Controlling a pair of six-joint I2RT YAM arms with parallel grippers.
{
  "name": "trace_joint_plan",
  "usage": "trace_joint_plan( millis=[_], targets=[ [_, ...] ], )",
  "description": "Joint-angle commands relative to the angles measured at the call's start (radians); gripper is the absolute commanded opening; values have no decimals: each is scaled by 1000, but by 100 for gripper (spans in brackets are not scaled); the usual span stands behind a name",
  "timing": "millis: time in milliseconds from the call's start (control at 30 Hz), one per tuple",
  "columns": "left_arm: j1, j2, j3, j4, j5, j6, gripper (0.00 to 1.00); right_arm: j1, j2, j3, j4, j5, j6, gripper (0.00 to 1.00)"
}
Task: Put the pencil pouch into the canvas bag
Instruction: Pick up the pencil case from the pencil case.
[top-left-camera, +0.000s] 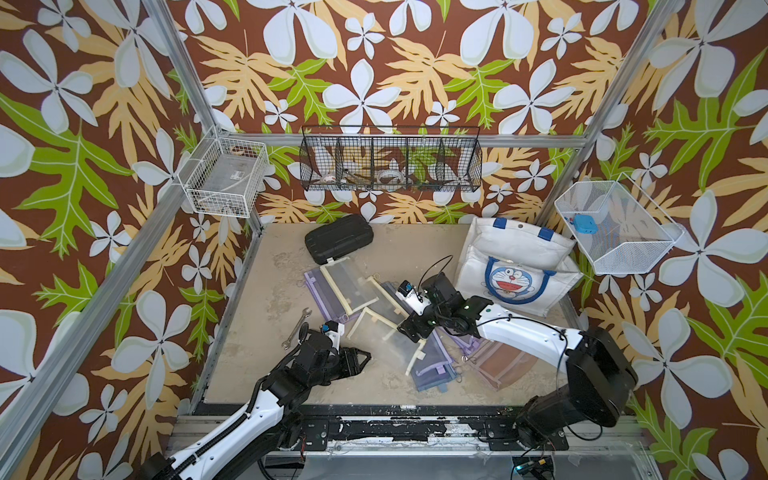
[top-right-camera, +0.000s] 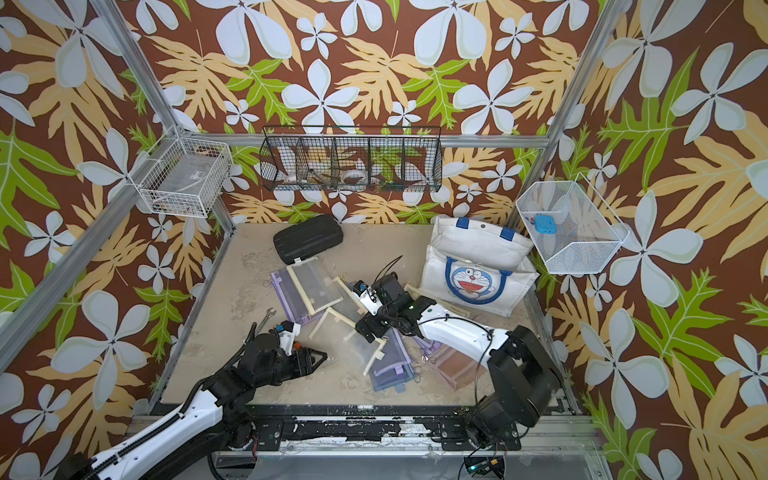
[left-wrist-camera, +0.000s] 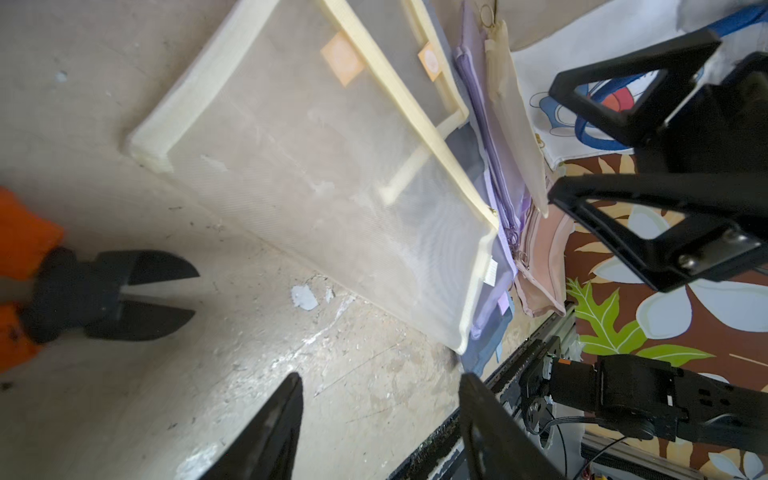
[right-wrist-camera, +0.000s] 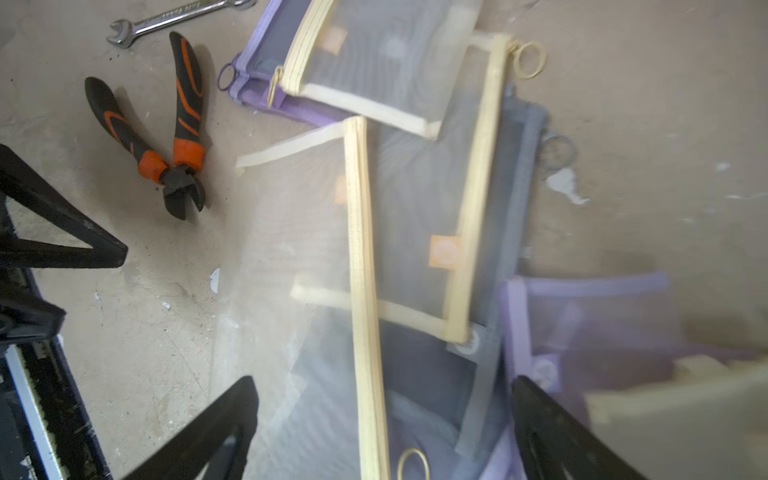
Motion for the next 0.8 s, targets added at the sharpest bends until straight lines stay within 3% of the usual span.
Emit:
trace_joint_plan(
  millis=[0,233,500,767],
  targets=[
    [0,41,-23,114,13,-43,57,2,91,39,56,-100,-10,92],
    [0,127,-42,223,-25,-60,52,2,258,113,65,-159,-21,82],
    [0,303,-29,348,-36,-52,44,4,303,113,66,-174,-16,78],
    [0,431,-18,462,-33,-50,41,4,314,103,69,-237,-19,69]
  ],
)
